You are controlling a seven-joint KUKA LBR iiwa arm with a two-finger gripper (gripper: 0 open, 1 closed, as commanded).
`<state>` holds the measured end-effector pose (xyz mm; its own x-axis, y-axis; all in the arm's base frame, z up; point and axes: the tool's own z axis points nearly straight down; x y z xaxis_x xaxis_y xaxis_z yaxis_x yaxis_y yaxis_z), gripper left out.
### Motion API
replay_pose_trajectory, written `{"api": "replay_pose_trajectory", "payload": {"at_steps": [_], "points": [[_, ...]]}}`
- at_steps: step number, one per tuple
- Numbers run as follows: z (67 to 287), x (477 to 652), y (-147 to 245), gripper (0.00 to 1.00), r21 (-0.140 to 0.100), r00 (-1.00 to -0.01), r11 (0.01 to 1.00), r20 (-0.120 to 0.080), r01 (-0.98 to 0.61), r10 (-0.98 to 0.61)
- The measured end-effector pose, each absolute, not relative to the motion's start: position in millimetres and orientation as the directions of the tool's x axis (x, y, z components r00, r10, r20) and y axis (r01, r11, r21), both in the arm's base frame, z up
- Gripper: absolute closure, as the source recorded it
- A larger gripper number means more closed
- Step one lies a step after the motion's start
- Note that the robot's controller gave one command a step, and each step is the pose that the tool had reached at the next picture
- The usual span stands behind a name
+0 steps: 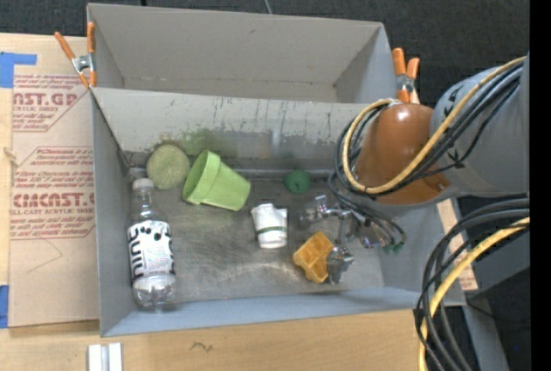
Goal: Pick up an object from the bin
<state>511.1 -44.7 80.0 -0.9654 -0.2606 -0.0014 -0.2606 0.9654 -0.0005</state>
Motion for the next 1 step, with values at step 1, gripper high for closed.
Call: {"api": "replay_pose_trajectory", "payload": {"at_steps": [1], "points": [[72.9,500.1,-46.1,1.00,-0.001,-0.997,0.997,-0.009,-0.074,-0.074]]}}
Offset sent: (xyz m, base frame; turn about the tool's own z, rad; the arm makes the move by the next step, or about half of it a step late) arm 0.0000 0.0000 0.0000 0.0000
